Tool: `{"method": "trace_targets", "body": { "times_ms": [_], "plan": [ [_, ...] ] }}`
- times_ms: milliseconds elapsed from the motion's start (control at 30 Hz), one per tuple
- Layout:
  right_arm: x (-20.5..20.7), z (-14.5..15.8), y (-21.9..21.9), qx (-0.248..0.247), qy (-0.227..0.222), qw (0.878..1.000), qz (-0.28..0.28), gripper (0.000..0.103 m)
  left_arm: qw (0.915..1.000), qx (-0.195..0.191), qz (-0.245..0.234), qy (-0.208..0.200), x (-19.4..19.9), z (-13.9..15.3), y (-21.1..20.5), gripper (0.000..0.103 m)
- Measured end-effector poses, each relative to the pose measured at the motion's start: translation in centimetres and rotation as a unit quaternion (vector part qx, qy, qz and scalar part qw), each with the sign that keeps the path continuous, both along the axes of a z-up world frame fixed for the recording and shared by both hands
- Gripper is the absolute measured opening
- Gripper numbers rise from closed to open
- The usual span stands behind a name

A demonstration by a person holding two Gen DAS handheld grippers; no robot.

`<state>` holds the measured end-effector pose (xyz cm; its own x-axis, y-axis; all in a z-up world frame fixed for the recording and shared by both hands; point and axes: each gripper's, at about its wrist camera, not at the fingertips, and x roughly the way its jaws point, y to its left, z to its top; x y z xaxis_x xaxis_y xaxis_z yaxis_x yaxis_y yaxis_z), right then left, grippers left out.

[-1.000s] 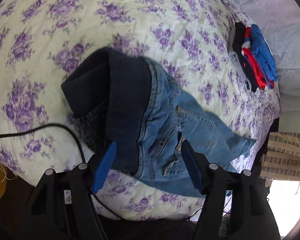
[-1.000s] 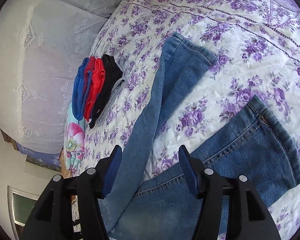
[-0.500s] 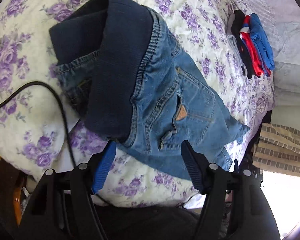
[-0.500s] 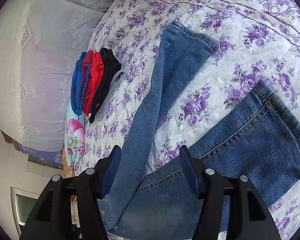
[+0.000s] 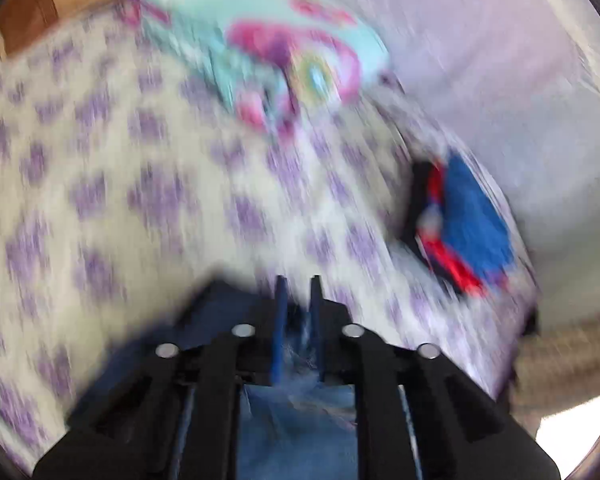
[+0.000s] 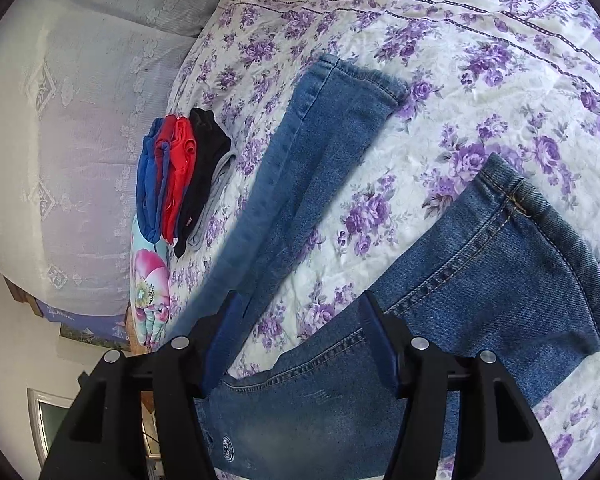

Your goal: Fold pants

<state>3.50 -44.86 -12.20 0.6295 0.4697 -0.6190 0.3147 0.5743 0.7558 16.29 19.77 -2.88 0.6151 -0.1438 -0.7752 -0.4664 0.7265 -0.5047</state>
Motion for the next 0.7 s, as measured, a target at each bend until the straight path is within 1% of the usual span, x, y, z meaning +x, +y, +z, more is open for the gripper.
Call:
{"method": "trace_targets", "body": {
  "times_ms": [33, 67, 100, 133, 167, 200, 233, 267, 300, 333, 433, 533, 600, 700],
  "plan": [
    [0.1, 0.2, 0.3, 0.002, -0.003, 1.0, 0.005, 0.061, 0.9997, -0.014, 0.012, 0.016, 1.5, -0.6, 0.8, 0.008],
    [0.3, 0.5, 0.6, 0.0, -0.007, 1.0, 0.012, 0.061, 0.9978, -0.059, 0.02, 0.024, 2.1, -1.2, 1.3, 0.008],
    [0.3, 0.9, 0.9, -0.004, -0.013, 1.0, 0.018, 0.061, 0.9952, -0.095, 0.015, 0.02, 2.0, -1.5, 1.4, 0.009],
    [0.2, 1.2, 1.2, -0.012, -0.02, 0.999, 0.024, 0.061, 0.9951, -0.098, -0.001, 0.014, 1.6, -1.3, 1.1, 0.016],
    [0.1, 1.4, 1.3, -0.02, -0.024, 0.999, 0.026, 0.062, 0.9972, -0.07, -0.02, 0.013, 0.9, -0.9, 0.4, 0.024],
    [-0.1, 1.4, 1.3, -0.027, -0.024, 0.999, 0.025, 0.062, 0.9987, -0.037, -0.03, 0.018, 0.0, -0.6, -0.2, 0.051],
    [-0.2, 1.3, 1.2, -0.028, -0.02, 0.999, 0.024, 0.062, 0.9992, -0.012, -0.029, 0.025, -1.1, -0.7, -0.4, 0.067],
    [-0.3, 1.0, 1.0, -0.024, -0.015, 0.999, 0.022, 0.062, 0.9993, 0.0, -0.024, 0.029, -2.8, -1.1, -0.2, 0.067],
    [-0.4, 0.7, 0.8, -0.02, -0.01, 1.0, 0.017, 0.062, 0.9991, -0.002, -0.025, 0.034, -4.0, -1.6, 0.1, 0.067],
    [-0.5, 0.4, 0.5, -0.016, -0.005, 1.0, 0.011, 0.062, 0.9988, -0.014, -0.022, 0.041, -5.5, -2.2, 0.7, 0.067],
    [-0.1, -0.8, -0.3, -0.001, 0.011, 1.0, -0.01, 0.062, 0.9976, -0.038, 0.006, 0.058, -9.6, -3.6, 3.1, 0.067],
    [0.5, -1.6, -0.9, 0.021, 0.022, 0.999, -0.029, 0.062, 0.996, -0.038, 0.023, 0.078, -14.1, -4.3, 4.3, 0.067],
    [1.0, -1.9, -0.9, 0.021, 0.027, 0.999, -0.027, 0.062, 0.9943, -0.05, 0.029, 0.09, -16.7, -5.2, 4.6, 0.067],
    [1.6, -2.0, -0.4, 0.021, 0.036, 0.999, -0.015, 0.062, 0.991, -0.077, 0.036, 0.103, -18.8, -7.4, 4.4, 0.067]
  ]
}}
